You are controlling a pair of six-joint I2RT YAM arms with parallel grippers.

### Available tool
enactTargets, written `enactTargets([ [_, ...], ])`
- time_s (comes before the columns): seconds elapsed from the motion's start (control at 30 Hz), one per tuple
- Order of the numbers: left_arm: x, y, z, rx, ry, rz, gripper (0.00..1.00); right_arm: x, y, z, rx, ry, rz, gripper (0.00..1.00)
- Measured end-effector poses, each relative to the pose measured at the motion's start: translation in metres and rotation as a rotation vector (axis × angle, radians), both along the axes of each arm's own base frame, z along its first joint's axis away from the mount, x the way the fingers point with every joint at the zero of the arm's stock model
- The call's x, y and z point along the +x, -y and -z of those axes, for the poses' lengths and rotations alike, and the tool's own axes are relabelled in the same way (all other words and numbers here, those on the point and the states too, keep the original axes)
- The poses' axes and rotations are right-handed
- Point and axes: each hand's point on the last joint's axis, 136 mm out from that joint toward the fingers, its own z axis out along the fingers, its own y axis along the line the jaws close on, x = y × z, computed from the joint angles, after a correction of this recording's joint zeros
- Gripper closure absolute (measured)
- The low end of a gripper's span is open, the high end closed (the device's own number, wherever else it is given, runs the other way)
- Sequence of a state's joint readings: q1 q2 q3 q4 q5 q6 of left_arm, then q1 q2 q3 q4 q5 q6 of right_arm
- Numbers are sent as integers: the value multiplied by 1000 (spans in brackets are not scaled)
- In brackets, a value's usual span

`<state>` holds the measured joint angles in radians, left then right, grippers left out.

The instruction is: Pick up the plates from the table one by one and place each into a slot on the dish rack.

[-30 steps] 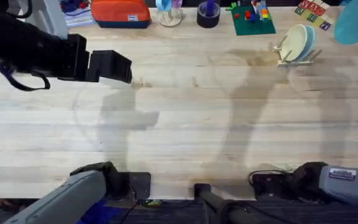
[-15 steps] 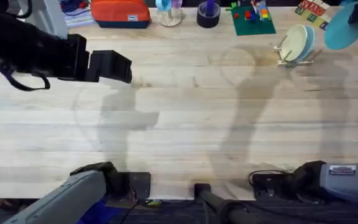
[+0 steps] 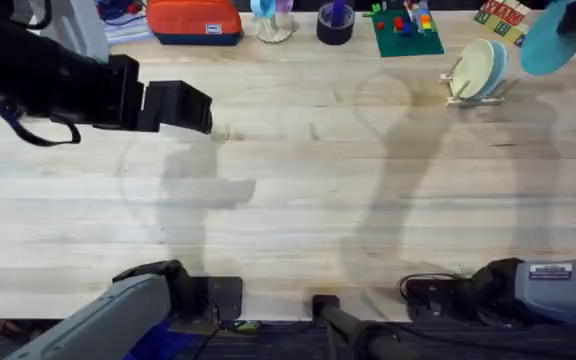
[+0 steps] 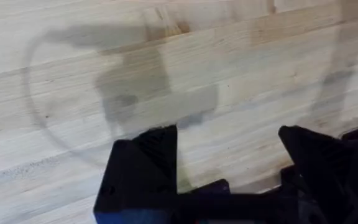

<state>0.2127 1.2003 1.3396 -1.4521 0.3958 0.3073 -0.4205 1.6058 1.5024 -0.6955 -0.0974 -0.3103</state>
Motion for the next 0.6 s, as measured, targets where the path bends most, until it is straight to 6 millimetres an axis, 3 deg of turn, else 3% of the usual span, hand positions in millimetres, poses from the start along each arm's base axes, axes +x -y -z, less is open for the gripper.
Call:
enactTargets([
  [0.3,-1,0,0,-1,-6,0,7,11,-13,-5,-12,29,-37,971],
  [0.6,-6,1,1,-5,-25,0,7,12,-13,-6,-14,33,-39,971],
])
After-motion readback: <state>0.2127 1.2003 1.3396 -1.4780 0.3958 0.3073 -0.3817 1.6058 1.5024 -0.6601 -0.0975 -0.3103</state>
